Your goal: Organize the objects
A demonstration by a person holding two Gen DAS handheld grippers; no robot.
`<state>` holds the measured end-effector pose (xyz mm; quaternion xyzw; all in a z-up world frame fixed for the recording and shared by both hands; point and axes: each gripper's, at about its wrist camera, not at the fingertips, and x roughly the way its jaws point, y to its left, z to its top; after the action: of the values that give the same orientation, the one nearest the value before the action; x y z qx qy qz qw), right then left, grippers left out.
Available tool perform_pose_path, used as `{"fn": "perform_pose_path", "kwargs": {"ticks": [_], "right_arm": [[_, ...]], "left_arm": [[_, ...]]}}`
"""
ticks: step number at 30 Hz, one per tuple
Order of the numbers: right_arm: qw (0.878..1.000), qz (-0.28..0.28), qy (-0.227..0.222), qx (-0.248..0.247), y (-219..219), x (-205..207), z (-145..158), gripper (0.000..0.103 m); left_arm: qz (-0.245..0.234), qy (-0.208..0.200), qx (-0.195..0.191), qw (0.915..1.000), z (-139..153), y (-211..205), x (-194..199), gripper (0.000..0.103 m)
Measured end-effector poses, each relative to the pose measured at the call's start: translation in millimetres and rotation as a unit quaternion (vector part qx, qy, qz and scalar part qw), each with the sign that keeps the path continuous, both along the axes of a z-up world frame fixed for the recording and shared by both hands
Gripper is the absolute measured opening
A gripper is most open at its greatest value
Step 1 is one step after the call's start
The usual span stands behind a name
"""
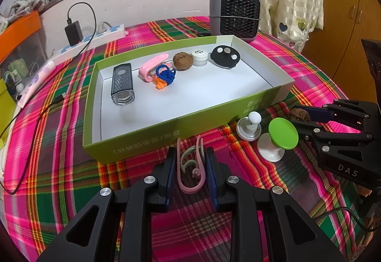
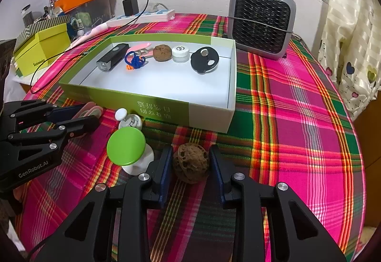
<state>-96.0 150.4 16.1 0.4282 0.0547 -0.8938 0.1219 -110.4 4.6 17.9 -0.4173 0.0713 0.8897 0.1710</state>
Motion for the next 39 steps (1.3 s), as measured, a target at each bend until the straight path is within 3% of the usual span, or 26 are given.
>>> {"fn": "perform_pose_path", "kwargs": {"ticks": [39], "right_arm": [[0.999, -0.001, 0.029, -0.033, 1, 12, 23, 0.032]], "left_arm": [[0.022, 0.030, 0.020, 0.9991, 30, -9, 16, 0.021]]}}
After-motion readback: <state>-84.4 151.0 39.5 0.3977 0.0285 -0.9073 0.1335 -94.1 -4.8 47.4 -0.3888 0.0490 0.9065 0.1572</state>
